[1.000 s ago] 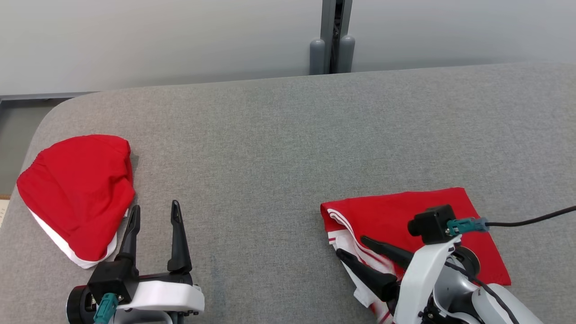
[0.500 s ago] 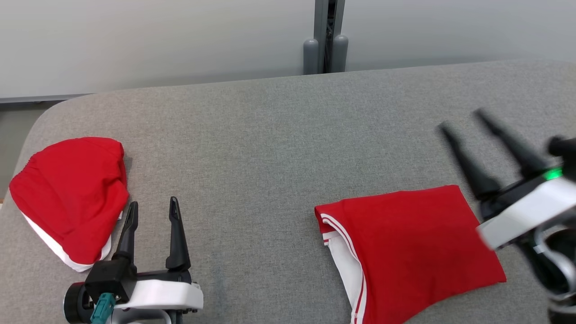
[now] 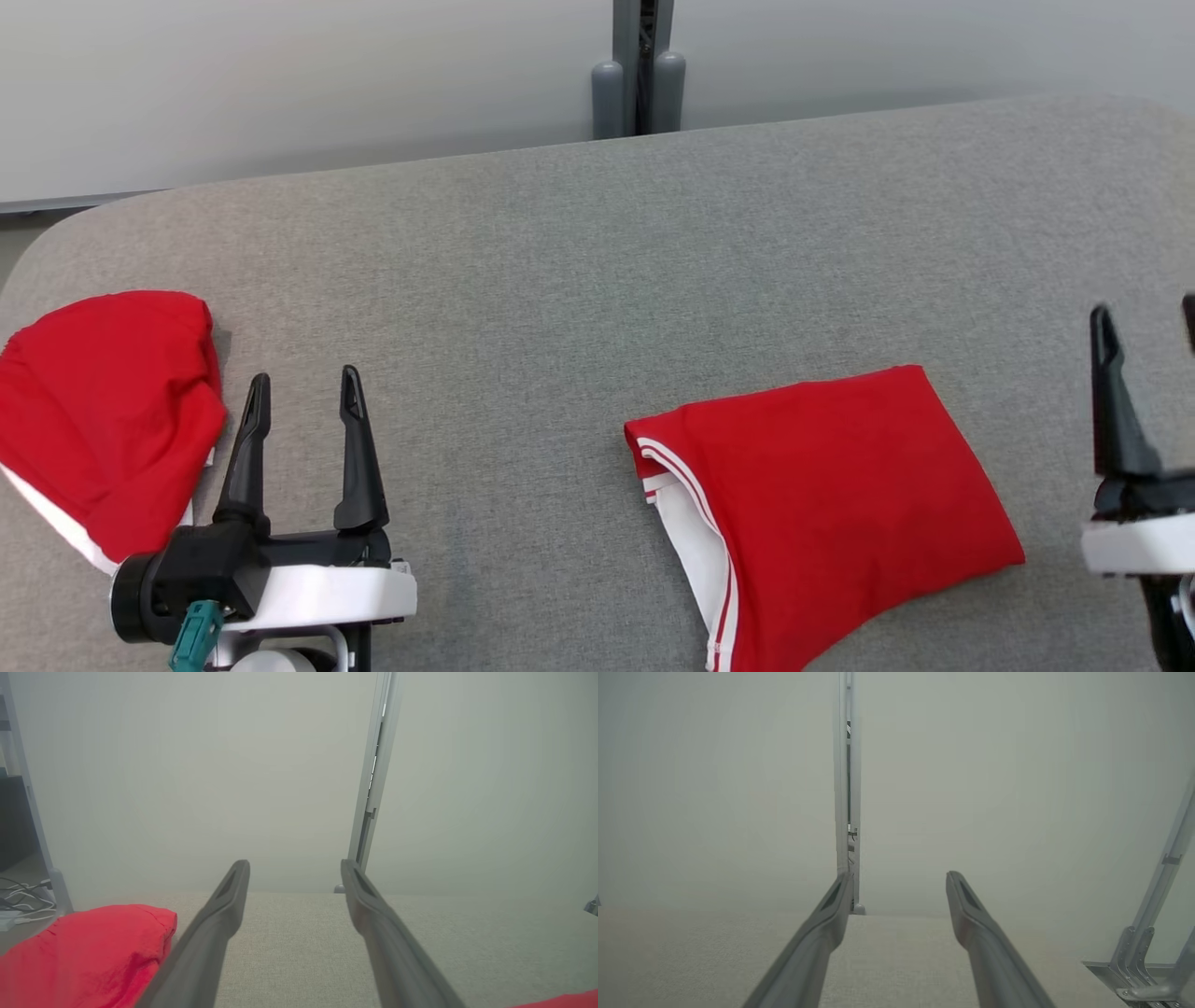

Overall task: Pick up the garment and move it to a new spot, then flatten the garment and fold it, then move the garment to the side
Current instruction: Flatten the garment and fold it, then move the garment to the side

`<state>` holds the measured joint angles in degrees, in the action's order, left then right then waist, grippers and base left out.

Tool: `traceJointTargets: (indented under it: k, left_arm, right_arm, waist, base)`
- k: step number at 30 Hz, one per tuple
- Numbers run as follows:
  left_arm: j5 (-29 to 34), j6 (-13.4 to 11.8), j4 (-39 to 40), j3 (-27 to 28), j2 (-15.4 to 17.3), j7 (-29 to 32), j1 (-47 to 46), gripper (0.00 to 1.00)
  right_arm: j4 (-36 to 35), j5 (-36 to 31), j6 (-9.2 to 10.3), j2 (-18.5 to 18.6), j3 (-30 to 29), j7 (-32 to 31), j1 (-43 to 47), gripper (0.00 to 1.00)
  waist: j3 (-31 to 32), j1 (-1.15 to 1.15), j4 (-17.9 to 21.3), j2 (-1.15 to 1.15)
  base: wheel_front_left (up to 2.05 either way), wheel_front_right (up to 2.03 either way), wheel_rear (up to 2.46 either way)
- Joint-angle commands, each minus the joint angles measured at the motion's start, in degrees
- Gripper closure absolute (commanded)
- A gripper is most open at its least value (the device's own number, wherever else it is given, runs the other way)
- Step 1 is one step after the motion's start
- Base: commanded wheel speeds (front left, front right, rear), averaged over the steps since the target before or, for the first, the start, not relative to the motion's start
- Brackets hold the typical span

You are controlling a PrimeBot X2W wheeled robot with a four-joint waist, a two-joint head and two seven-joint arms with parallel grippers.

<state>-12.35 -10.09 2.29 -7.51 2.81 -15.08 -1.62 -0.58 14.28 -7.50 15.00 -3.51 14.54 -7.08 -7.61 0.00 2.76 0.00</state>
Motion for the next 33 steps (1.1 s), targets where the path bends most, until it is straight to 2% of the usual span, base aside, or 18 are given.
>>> traceJointTargets:
  k: [1,8,13,16,21,22,29,33]
  left_arm:
    - [0.65,0.45,0.29,0.32,0.19,-0.07,0.19,0.00]
    - [1.35,0.84,0.06,0.95,0.19,-0.07,0.48,0.00]
    - [1.43,0.88,-0.11,0.77,0.20,-0.07,-0.19,0.00]
    - [1.28,0.86,-0.13,0.43,0.19,-0.07,-0.17,0.00]
    - [1.21,1.12,-1.25,-0.41,0.20,-0.07,-0.26,0.00]
    - [1.21,1.12,-1.25,-0.41,0.20,-0.07,-0.26,0.00]
    - [1.95,1.72,-2.14,-0.95,0.20,-0.07,-2.01,0.00]
    - [2.36,1.96,-2.45,-1.32,0.21,-0.07,-2.96,0.00]
  right_arm:
    - [1.58,-0.26,0.02,-0.54,-0.56,0.65,1.36,0.00]
    - [2.77,-0.10,0.02,-2.97,-0.48,0.74,2.10,0.00]
    - [3.31,0.41,0.02,-2.52,-0.33,0.75,1.33,0.00]
    - [6.54,2.57,0.02,-2.07,0.61,0.68,1.61,0.00]
    - [13.43,11.68,0.02,2.27,7.20,-4.53,-0.59,0.00]
    - [13.43,11.68,0.02,2.27,7.20,-4.53,-0.59,0.00]
    - [20.80,27.01,0.02,9.69,14.73,-14.50,-4.94,0.00]
    - [22.05,34.06,0.01,13.12,19.76,-17.92,-7.53,0.00]
  waist:
    - [-0.16,0.00,0.52,0.00]
    - [-0.66,0.00,1.62,0.00]
    - [-0.75,0.00,1.65,0.00]
    - [-0.82,0.00,1.43,0.00]
    - [-1.87,0.00,0.87,0.00]
    - [-1.87,0.00,0.87,0.00]
    - [-4.91,0.00,-0.82,0.00]
    - [-6.13,0.00,-2.15,0.00]
  base:
    - [0.00,0.00,0.00]
    - [0.00,0.00,0.00]
    - [0.00,0.00,0.00]
    - [0.00,0.00,0.00]
    - [0.00,0.00,0.00]
    - [0.00,0.00,0.00]
    - [0.00,0.00,0.00]
    - [0.00,0.00,0.00]
